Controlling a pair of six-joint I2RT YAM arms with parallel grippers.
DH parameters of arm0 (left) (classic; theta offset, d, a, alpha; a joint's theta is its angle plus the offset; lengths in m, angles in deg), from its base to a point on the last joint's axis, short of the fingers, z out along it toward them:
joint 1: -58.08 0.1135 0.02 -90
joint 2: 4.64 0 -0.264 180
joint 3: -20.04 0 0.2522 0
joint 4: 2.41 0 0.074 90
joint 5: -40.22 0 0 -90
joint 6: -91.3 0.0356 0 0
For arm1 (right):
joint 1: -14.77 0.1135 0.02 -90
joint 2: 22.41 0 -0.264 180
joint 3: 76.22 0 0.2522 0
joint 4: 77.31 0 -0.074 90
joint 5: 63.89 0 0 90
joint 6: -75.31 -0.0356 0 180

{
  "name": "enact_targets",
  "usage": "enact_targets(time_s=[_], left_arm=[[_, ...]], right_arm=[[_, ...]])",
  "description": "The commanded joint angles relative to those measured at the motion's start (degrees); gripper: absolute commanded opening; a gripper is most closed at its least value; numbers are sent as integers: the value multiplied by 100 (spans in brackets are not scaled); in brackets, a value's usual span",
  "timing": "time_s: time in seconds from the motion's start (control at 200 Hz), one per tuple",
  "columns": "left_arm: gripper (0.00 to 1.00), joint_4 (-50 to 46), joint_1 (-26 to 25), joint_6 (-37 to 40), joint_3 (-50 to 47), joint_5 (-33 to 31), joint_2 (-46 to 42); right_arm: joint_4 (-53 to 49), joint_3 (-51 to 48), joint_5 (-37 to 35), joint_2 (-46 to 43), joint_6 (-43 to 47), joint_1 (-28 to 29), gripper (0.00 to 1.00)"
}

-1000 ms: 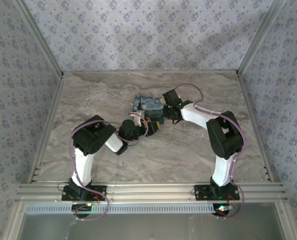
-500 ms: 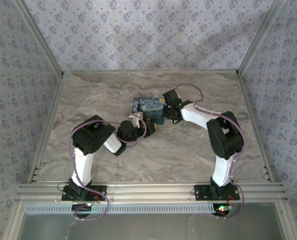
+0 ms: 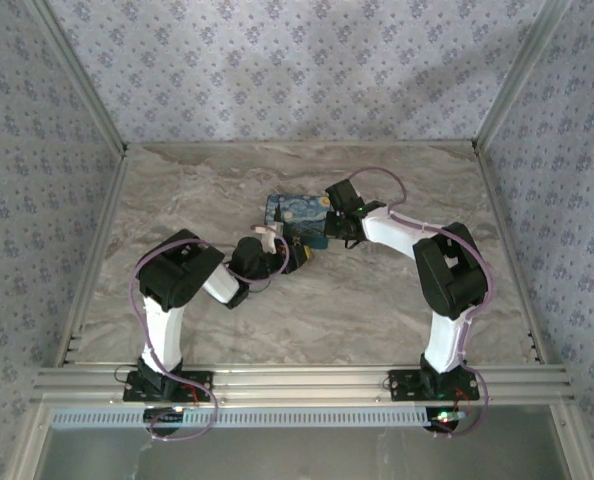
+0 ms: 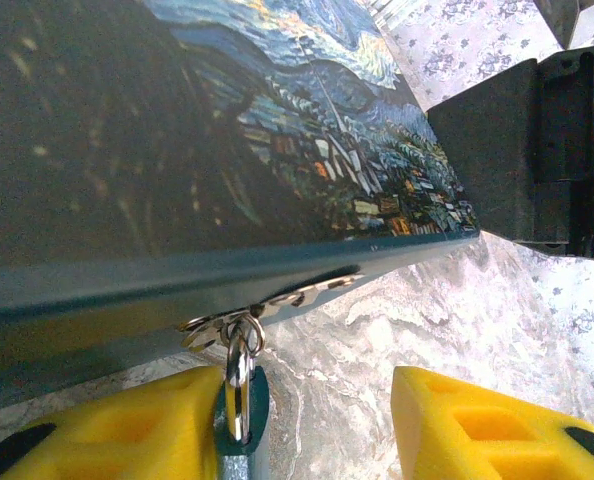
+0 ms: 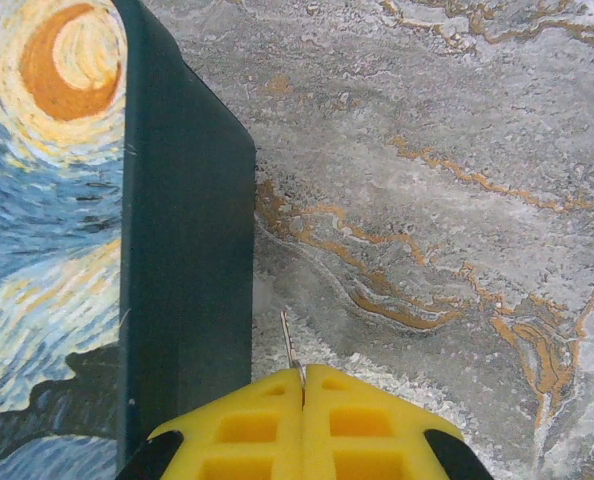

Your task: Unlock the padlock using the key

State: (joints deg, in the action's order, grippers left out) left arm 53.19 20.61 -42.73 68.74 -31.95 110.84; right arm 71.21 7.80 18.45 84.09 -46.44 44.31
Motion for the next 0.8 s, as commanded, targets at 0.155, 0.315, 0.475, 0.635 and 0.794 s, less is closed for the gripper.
enact_targets(time_s=[0.155,0.315,0.475,0.635,0.794], left_arm=[[42,-1019,39,153,-27,254,9],[35,-1290,65,213,66,283,-34],[26,-1368,118,211,116,348,-52],[14,-1452,176,126,188,483,-61],[10,-1521,219,-6,198,578,-165]], right_arm=[[-4,-100,10,-217,-68,1,0],[39,-117,19,-234,-85,6,0],[55,-144,9,-269,-85,-2,0],[87,-144,28,-313,-67,-13,0],[110,-363,63,-449,-24,-66,0]])
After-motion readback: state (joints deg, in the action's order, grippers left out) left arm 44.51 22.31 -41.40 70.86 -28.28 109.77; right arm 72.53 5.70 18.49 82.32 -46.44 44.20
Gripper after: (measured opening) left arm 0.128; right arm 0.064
